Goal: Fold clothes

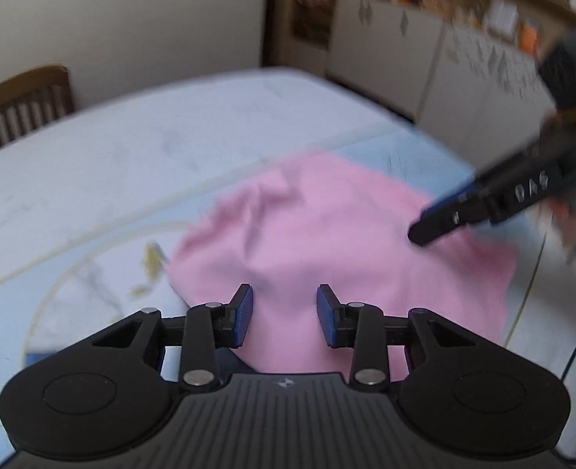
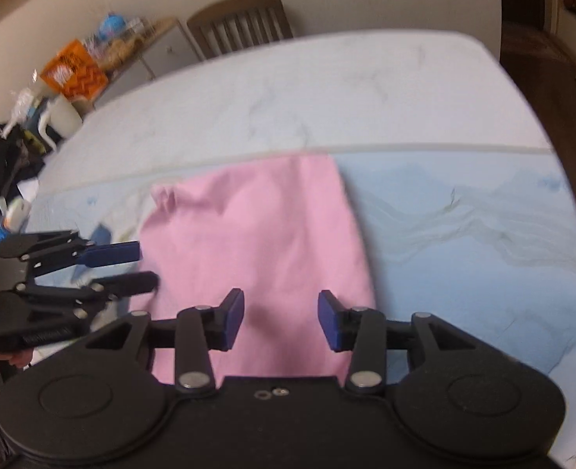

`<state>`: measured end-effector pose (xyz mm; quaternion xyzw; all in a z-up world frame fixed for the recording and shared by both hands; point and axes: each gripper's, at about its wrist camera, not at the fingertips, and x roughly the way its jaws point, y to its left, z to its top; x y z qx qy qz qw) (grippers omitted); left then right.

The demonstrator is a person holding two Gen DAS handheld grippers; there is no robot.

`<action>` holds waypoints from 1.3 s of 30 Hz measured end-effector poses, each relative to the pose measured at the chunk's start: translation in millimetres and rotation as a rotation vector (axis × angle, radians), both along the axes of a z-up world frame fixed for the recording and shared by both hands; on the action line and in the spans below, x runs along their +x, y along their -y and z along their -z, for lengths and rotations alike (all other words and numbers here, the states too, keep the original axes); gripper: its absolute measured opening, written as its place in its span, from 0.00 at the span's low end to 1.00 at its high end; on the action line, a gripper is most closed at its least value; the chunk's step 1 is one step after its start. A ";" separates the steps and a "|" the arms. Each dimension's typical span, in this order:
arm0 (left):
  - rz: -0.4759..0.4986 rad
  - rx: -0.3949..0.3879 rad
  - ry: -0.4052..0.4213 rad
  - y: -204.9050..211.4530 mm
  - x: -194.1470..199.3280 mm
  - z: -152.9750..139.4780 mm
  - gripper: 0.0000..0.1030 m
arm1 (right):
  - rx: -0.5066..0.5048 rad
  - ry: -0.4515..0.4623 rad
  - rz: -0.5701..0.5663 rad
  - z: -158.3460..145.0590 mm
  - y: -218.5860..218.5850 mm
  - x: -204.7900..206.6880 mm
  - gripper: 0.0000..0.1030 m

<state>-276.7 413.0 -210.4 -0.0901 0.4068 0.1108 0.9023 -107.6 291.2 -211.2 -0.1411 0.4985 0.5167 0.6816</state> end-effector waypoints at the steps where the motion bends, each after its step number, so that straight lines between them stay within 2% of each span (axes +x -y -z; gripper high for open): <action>1: -0.002 -0.001 -0.006 3.0 -0.7 3.3 0.32 | -0.013 0.009 -0.001 1.6 1.5 0.7 1.00; 4: -0.032 -0.041 -0.003 13.2 -7.9 5.7 0.32 | -0.050 0.037 -0.005 6.3 6.1 2.8 1.00; 10: -0.046 -0.041 -0.055 59.8 -16.0 4.3 0.32 | -0.079 0.097 -0.030 10.4 6.9 14.6 1.00; 12: -0.011 -0.063 -0.073 79.8 -13.7 3.9 0.32 | -0.075 0.112 -0.049 10.9 5.0 17.2 1.00; 15: 0.093 -0.173 -0.069 103.7 -9.4 3.0 0.32 | -0.066 0.140 -0.080 10.7 3.0 18.2 1.00; 19: 0.138 -0.283 -0.037 96.1 -17.4 -2.5 0.33 | -0.057 0.175 -0.098 0.9 7.2 12.7 1.00; 21: 0.110 -0.311 0.022 76.5 -37.6 -15.0 0.33 | -0.024 0.156 -0.108 -10.0 13.0 5.2 1.00; 26: 0.068 -0.223 0.068 21.6 -76.5 -35.0 0.33 | 0.050 0.121 -0.170 -34.6 16.8 -25.7 1.00; 30: 0.153 -0.166 -0.016 -13.4 -71.9 -18.7 0.33 | 0.064 0.124 -0.193 -42.3 2.0 -46.4 1.00; 34: 0.319 -0.259 -0.046 -22.0 -55.5 1.5 0.34 | 0.040 0.107 -0.183 -37.5 -10.9 -56.8 1.00; 35: 0.353 -0.260 -0.049 -18.7 -53.3 4.7 0.34 | 0.032 0.101 -0.180 -35.6 -14.1 -59.1 1.00; 37: 0.394 -0.272 -0.044 -14.7 -53.7 4.1 0.35 | 0.019 0.100 -0.182 -33.1 -17.3 -64.0 1.00; 39: 0.432 -0.334 -0.021 -12.7 -60.5 0.2 0.35 | 0.006 0.100 -0.184 -30.6 -20.2 -69.0 1.00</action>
